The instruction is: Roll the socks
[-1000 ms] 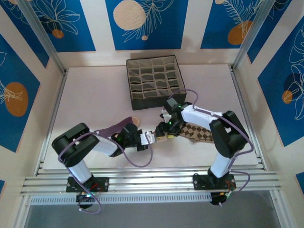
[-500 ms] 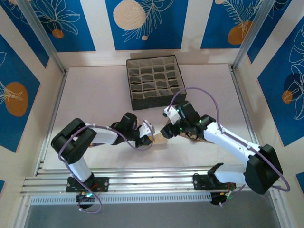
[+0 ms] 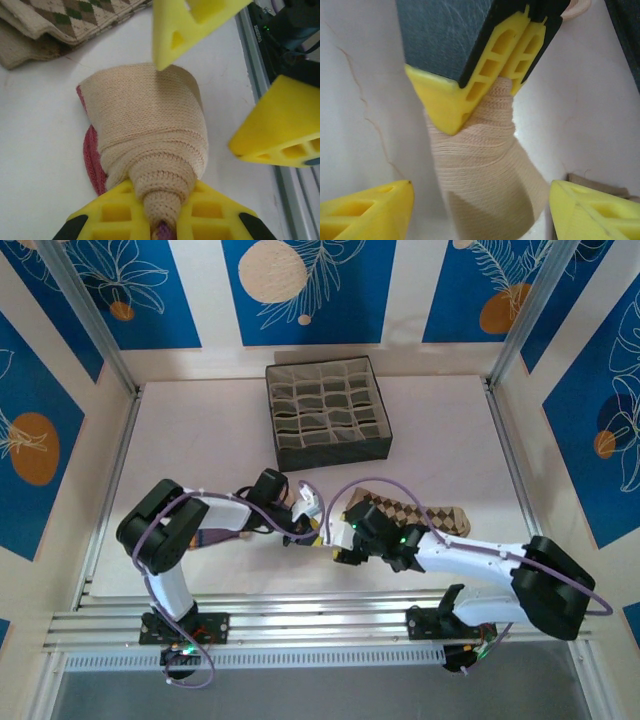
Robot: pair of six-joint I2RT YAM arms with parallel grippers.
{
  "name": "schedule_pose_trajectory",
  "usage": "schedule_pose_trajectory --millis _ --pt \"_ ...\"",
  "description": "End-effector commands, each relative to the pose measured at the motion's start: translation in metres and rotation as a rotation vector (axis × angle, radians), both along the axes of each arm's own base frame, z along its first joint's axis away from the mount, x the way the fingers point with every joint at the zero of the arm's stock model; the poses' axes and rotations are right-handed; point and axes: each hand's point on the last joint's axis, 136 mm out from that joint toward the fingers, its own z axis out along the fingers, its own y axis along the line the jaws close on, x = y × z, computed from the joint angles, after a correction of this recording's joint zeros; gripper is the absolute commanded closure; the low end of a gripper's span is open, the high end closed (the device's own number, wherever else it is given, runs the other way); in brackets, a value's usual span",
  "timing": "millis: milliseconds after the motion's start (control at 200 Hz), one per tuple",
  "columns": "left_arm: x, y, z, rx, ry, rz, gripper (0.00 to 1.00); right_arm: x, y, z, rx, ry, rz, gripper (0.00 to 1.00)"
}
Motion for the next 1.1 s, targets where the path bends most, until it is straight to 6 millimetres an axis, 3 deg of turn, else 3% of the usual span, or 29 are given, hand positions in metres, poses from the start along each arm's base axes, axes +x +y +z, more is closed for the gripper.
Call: schedule_pose_trajectory --millis 0,315,415,495,595,675,785,1015,1095 --pt "-0.018 0.013 -0.016 0.05 0.164 -0.011 1.0 0.018 0.004 0.001 -0.057 -0.116 0.022 0.28" --pt "-0.02 0.012 -0.014 0.033 0.21 -0.023 1.0 0.017 0.017 -0.029 -0.122 -0.055 0.085 0.28" --pt "-0.018 0.011 -0.011 0.015 0.205 -0.024 0.98 0.009 0.024 -0.036 -0.123 0.016 0.105 0.35" --pt "-0.015 0.011 -0.008 0.008 0.195 -0.021 0.98 0.0 0.032 -0.04 -0.116 0.069 0.121 0.49" --pt "-0.013 0.011 -0.004 -0.004 0.174 -0.016 0.96 -0.009 0.038 -0.042 -0.105 0.137 0.105 0.84" --pt "-0.008 0.011 0.005 -0.037 0.099 0.0 0.89 -0.011 0.037 -0.042 -0.108 0.188 0.048 1.0" --pt "0.007 0.017 0.027 -0.101 -0.046 0.084 0.72 -0.011 0.036 -0.033 -0.078 0.197 -0.006 1.0" --pt "0.03 0.026 0.067 -0.16 -0.16 0.173 0.64 0.003 0.03 0.001 0.035 0.18 -0.083 1.0" --pt "0.036 0.03 0.076 -0.162 -0.199 0.21 0.56 0.01 0.028 0.018 0.101 0.174 -0.117 1.0"
